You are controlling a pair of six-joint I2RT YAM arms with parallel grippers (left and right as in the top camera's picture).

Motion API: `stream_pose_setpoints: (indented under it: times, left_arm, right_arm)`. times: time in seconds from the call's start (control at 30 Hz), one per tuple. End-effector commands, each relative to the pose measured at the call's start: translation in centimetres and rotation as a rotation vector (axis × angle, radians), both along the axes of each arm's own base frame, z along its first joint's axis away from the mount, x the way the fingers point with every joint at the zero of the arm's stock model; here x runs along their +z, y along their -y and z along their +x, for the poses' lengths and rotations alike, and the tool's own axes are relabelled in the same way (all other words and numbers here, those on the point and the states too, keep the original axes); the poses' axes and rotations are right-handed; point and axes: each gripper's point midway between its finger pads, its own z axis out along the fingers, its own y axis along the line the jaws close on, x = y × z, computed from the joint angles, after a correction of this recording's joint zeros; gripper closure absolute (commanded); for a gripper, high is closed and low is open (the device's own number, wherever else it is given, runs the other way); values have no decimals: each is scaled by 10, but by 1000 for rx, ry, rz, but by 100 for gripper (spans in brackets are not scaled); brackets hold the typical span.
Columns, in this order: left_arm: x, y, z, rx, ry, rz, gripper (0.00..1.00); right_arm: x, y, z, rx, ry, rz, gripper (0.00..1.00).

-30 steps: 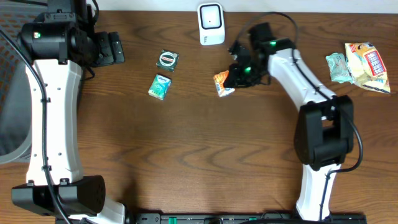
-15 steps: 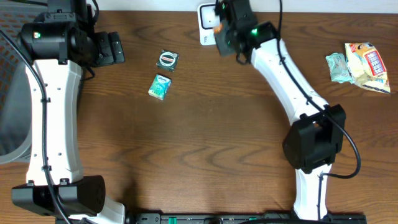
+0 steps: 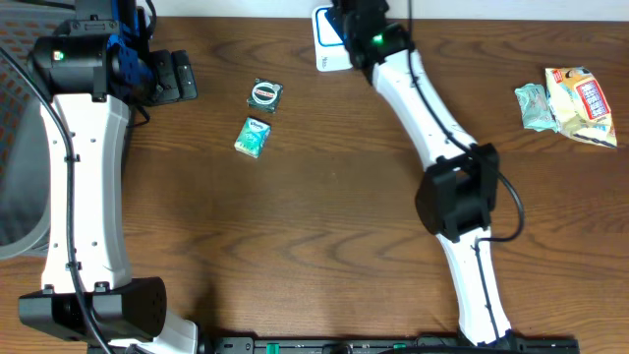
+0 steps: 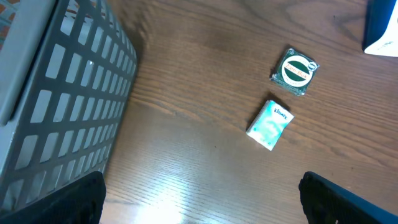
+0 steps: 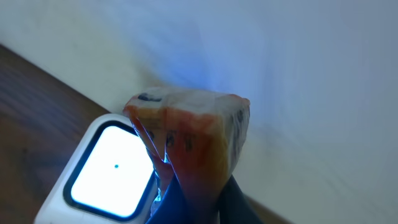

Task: Scan the item barcode
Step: 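Raise the held orange pack up to the white scanner window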

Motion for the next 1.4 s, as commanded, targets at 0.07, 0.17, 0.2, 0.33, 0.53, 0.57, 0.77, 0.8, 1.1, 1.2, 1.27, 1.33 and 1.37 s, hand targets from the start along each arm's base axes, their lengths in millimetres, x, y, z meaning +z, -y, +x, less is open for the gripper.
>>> stream_pose_setpoints:
  times: [0.07,0.17,0.2,0.33,0.53,0.57,0.77,0.8,1.1,1.2,1.27,1.33,1.37]
  left_arm:
    - [-3,-4,0,19,-8,10,2]
    - [-3,-4,0,19,-8,10,2]
    - [-3,-4,0,19,-8,10,2]
    - [-3,-4,0,19,-8,10,2]
    - [-3,-4,0,19,-8,10,2]
    - [-3,-4,0,19,-8,10,2]
    - [-3,-4,0,19,-8,10,2]
    - [-3,-4,0,19,-8,10,2]
    - [-3,-4,0,19,-8,10,2]
    - [-3,-4,0,19,-8,10,2]
    - [-3,-4,0,19,-8,10,2]
    - [-3,-4,0,20,-8,10,2]
    - [-3,-4,0,20,-8,10,2]
  right_arm:
    - [-24,-11,11,71,33,-168,99]
    - [-50,-13,14,141,13,-317,99]
    - [-58,-12,15,165,5,-378,99]
    - [-76,-7,16,182,-18,-488,99]
    - [-77,-1,16,165,-24,-523,99]
    - [-77,-1,16,166,-23,-523,99]
    - [-72,-1,16,162,-17,-516,99]
    - [-69,-2,16,157,-12,-503,99]
    - [-3,12,14,53,70,-327,99]
    - [36,51,14,-107,113,-246,99]
    - [49,80,13,-219,124,-224,99]
    - [54,115,9,-334,107,-221,99]
    - [53,131,7,-376,88,-223,99]
